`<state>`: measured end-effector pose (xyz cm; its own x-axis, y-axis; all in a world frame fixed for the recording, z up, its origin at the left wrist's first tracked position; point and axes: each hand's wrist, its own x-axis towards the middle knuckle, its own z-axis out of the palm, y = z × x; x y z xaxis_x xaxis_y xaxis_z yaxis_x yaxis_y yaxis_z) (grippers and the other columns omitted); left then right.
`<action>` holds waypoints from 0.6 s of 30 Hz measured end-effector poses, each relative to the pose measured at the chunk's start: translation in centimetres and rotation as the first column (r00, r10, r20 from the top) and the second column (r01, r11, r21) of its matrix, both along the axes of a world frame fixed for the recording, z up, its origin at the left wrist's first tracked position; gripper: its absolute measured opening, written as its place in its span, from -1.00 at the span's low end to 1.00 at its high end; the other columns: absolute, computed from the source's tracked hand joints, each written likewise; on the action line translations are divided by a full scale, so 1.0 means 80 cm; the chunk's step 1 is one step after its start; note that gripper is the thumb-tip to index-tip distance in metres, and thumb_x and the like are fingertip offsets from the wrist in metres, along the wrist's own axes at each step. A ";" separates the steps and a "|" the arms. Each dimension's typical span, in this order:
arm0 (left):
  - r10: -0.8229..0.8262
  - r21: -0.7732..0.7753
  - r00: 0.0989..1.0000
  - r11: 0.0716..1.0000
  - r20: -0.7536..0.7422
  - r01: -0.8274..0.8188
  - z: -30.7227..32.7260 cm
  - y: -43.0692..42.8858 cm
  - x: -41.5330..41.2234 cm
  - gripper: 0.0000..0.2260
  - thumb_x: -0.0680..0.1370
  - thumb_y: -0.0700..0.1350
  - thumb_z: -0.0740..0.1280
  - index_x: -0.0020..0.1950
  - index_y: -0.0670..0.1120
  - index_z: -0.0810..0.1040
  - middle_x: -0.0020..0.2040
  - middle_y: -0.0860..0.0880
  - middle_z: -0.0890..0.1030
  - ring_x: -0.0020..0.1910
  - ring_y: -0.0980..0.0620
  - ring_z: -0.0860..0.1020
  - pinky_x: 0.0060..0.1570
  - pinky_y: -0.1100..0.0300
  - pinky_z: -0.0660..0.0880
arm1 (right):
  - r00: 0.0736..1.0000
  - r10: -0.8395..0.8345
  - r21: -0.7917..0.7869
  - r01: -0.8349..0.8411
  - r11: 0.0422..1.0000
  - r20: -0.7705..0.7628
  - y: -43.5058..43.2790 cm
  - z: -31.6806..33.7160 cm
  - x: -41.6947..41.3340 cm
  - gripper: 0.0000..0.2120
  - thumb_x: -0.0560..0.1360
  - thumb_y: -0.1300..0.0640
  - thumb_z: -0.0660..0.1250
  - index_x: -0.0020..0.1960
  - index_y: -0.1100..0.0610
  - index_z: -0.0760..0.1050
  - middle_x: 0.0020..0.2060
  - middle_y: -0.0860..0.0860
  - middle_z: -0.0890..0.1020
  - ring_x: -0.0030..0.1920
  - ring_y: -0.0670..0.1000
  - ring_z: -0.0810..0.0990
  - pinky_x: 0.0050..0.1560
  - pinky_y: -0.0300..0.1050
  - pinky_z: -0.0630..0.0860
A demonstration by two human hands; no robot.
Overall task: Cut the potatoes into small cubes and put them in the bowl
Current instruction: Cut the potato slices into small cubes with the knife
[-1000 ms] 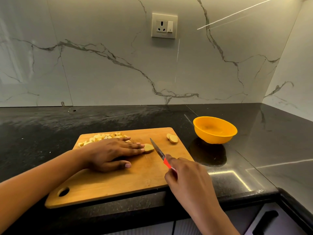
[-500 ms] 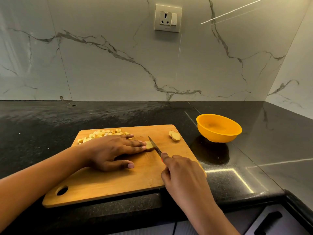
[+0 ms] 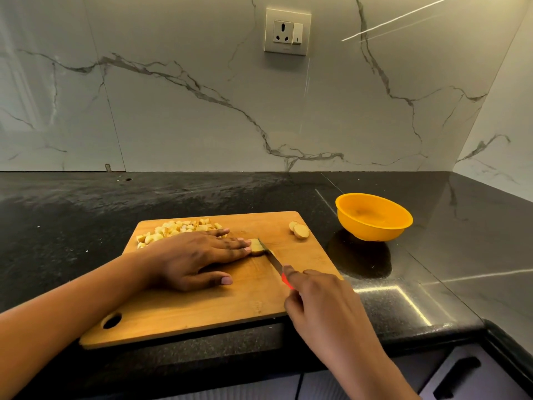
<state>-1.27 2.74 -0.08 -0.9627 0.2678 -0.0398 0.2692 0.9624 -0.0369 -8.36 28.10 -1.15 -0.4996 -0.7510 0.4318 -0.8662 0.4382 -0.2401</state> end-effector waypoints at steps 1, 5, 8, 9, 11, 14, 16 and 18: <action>0.001 0.006 1.000 1.000 0.002 -0.001 0.000 0.001 0.000 -0.37 0.50 0.39 -0.23 0.50 0.13 -0.02 0.52 0.17 0.07 0.46 0.37 -0.09 0.40 0.39 -0.29 | 1.000 -0.010 -0.020 0.011 1.000 0.021 -0.004 -0.001 -0.005 -0.55 0.61 0.03 0.09 0.50 -0.06 0.20 -0.11 -0.14 0.46 -0.13 -0.11 0.43 -0.26 -0.29 0.32; 0.003 0.025 1.000 1.000 -0.016 -0.002 0.001 0.002 0.003 -0.35 0.49 0.41 -0.23 0.50 0.13 -0.02 0.52 0.16 0.04 0.46 0.37 -0.11 0.41 0.38 -0.28 | 0.997 -0.048 -0.058 0.051 0.997 0.063 -0.018 -0.003 -0.016 -0.56 0.60 0.01 0.13 0.47 -0.06 0.25 0.03 -0.12 0.57 -0.04 -0.12 0.51 -0.07 -0.24 0.45; -0.001 0.017 1.000 1.000 -0.016 0.001 0.002 0.002 0.003 -0.36 0.50 0.40 -0.23 0.50 0.14 -0.01 0.51 0.16 0.02 0.45 0.39 -0.14 0.39 0.40 -0.30 | 0.998 -0.032 -0.081 0.037 0.996 0.062 -0.019 -0.003 -0.015 -0.55 0.59 0.01 0.14 0.47 -0.07 0.24 0.00 -0.12 0.57 -0.07 -0.13 0.49 -0.12 -0.26 0.40; 0.004 0.010 1.000 1.000 -0.005 -0.004 0.002 0.002 0.003 -0.36 0.49 0.41 -0.24 0.50 0.15 -0.02 0.52 0.16 0.02 0.46 0.37 -0.13 0.39 0.39 -0.30 | 0.998 -0.024 -0.082 0.029 0.996 0.058 -0.019 -0.003 -0.013 -0.55 0.59 0.01 0.15 0.47 -0.08 0.24 0.00 -0.13 0.56 -0.08 -0.13 0.48 -0.13 -0.27 0.39; 0.015 -0.003 1.000 1.000 0.014 -0.015 0.002 0.002 0.002 -0.35 0.47 0.43 -0.26 0.49 0.17 -0.04 0.52 0.17 0.04 0.47 0.33 -0.09 0.41 0.35 -0.28 | 0.999 -0.009 -0.076 0.013 0.997 0.049 -0.019 -0.003 -0.010 -0.55 0.59 0.00 0.14 0.47 -0.08 0.24 0.01 -0.14 0.56 -0.06 -0.13 0.49 -0.11 -0.26 0.41; 0.020 -0.009 1.000 1.000 0.021 -0.020 0.001 0.002 0.001 -0.34 0.47 0.44 -0.25 0.50 0.18 -0.06 0.52 0.19 0.04 0.48 0.32 -0.07 0.42 0.32 -0.25 | 0.999 0.003 -0.060 -0.001 0.998 0.040 -0.020 -0.003 -0.005 -0.56 0.60 0.01 0.11 0.48 -0.08 0.22 0.04 -0.14 0.55 -0.02 -0.12 0.49 -0.18 -0.30 0.35; 0.025 -0.015 0.999 1.000 0.025 -0.025 0.001 0.001 0.001 -0.34 0.46 0.44 -0.24 0.50 0.19 -0.08 0.52 0.20 0.02 0.48 0.32 -0.09 0.41 0.35 -0.27 | 1.000 0.003 -0.060 -0.002 0.998 0.024 -0.019 -0.004 -0.003 -0.55 0.61 0.02 0.09 0.49 -0.08 0.21 0.05 -0.13 0.55 -0.02 -0.10 0.49 -0.25 -0.30 0.29; 0.026 -0.024 0.999 0.999 0.026 -0.025 0.002 0.002 0.000 -0.34 0.46 0.44 -0.23 0.50 0.18 -0.09 0.51 0.21 0.00 0.47 0.34 -0.12 0.37 0.40 -0.32 | 1.000 0.000 -0.054 0.001 0.999 0.007 -0.019 -0.004 -0.001 -0.55 0.61 0.01 0.07 0.50 -0.08 0.18 0.03 -0.14 0.54 -0.03 -0.09 0.49 -0.22 -0.27 0.29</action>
